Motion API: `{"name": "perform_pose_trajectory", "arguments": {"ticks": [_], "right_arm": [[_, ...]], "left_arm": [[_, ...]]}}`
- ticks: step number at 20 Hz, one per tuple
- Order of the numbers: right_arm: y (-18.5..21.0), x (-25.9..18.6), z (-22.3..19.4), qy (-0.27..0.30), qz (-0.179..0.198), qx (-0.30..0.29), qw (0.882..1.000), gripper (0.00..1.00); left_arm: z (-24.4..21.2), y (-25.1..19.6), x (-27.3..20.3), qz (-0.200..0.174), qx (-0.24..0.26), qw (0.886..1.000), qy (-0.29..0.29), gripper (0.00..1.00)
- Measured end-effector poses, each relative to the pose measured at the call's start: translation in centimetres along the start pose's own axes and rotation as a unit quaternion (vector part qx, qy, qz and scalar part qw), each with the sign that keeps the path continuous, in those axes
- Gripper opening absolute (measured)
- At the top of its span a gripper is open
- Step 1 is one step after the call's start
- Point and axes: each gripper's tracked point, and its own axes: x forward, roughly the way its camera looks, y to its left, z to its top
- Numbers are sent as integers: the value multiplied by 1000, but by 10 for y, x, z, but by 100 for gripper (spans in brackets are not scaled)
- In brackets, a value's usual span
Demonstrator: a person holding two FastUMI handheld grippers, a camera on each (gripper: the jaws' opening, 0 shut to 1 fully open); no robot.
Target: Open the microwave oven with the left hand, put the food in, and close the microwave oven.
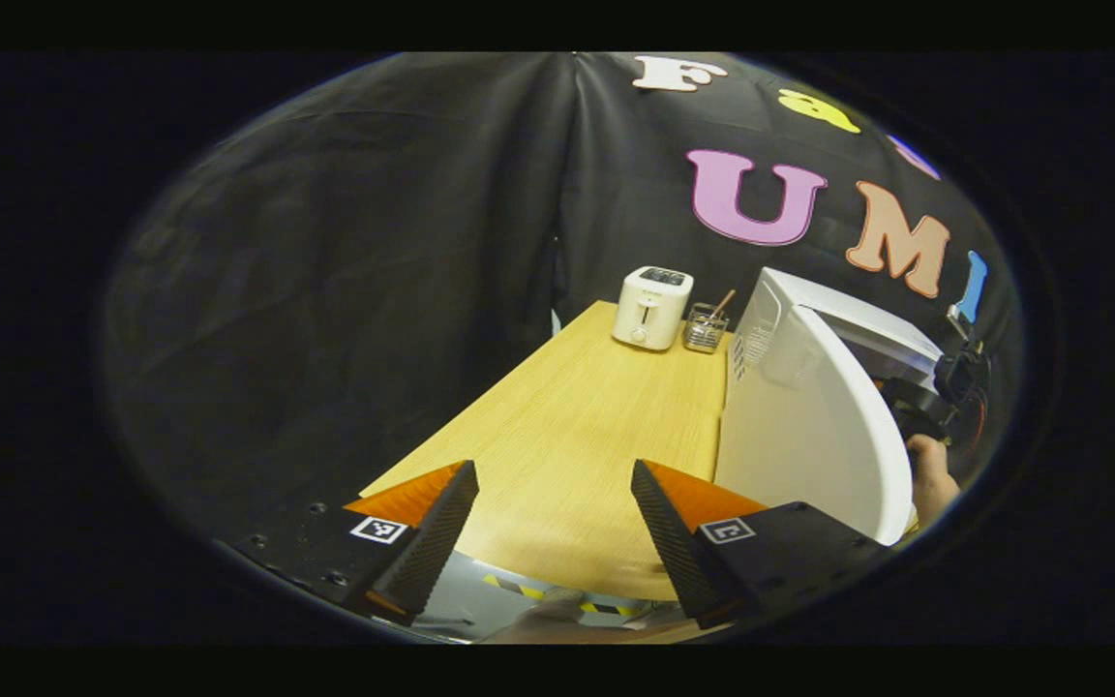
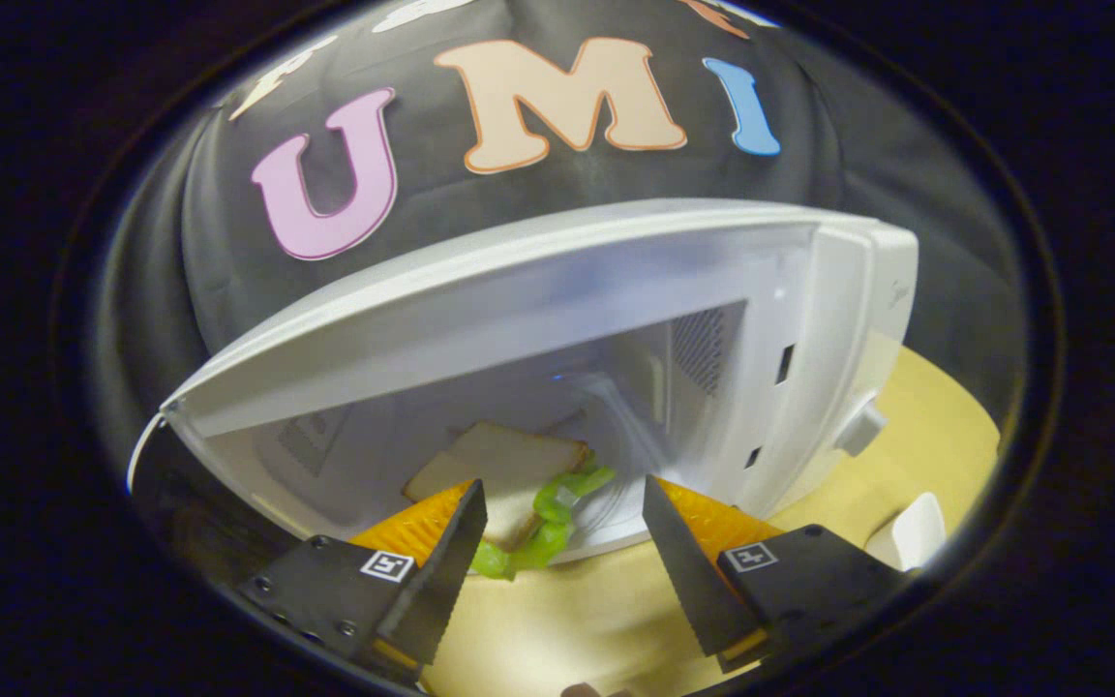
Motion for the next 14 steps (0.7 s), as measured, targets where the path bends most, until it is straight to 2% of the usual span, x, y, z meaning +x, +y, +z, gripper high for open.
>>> {"name": "perform_pose_trajectory", "arguments": {"ticks": [5, 10, 11, 13, 14], "right_arm": [[-14, -55, 14, -28, 4, -19, 999, 100], [-29, -110, 24, -43, 5, -5, 999, 100], [-32, -120, 25, -46, 3, -4, 999, 100], [-38, -141, 23, -49, -3, -5, 999, 100], [-41, -151, 21, -50, -9, -7, 999, 100]], "left_arm": [[1, -12, 0, -30, 7, 999, -6, 93], [-5, -20, -2, -61, 23, 998, -1, 83], [-6, -22, -3, -68, 26, 997, -1, 75], [-6, -26, -7, -82, 33, 996, -1, 68], [-7, -27, -7, -88, 37, 995, -1, 59]]}}
